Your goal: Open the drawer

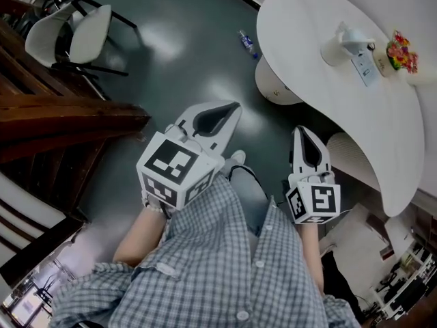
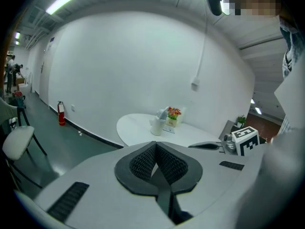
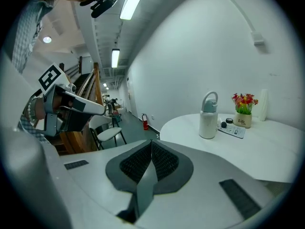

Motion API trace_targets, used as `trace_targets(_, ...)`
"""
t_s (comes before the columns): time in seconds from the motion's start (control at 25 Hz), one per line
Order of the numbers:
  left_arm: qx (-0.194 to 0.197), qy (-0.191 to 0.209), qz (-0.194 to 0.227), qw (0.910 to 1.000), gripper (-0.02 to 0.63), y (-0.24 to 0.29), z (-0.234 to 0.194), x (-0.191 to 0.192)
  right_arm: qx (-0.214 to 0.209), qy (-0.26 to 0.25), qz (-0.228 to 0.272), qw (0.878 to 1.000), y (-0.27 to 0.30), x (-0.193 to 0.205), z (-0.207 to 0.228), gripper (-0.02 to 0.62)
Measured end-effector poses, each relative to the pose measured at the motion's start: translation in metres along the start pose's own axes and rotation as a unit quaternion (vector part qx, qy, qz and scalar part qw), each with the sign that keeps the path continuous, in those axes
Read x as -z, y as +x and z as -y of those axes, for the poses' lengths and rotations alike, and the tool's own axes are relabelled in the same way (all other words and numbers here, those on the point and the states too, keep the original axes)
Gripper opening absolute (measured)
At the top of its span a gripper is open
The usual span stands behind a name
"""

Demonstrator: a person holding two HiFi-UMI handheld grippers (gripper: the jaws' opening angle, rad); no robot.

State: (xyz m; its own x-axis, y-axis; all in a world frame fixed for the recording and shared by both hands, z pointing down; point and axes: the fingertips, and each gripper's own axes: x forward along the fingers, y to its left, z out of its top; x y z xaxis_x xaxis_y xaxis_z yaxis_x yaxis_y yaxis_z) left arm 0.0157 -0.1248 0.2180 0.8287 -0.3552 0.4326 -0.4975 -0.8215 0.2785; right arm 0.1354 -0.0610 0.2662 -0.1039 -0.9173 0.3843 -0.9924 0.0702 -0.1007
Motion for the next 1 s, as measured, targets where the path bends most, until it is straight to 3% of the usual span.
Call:
trace_targets(0.24, 0.025, -0.002, -0.021, 0.9995, 0.005, 0.010, -0.016, 0.006, 0.010, 0.013, -0.019, 1.000, 0.021, 0.009, -0.009, 0.011)
trace_targets(1.0, 0.043, -0.013, -0.052, 0.9976, 0.005, 0.037, -0.055, 0.035, 0.029, 0.030, -0.076, 0.996, 0.067, 0.060, -0.001, 0.011)
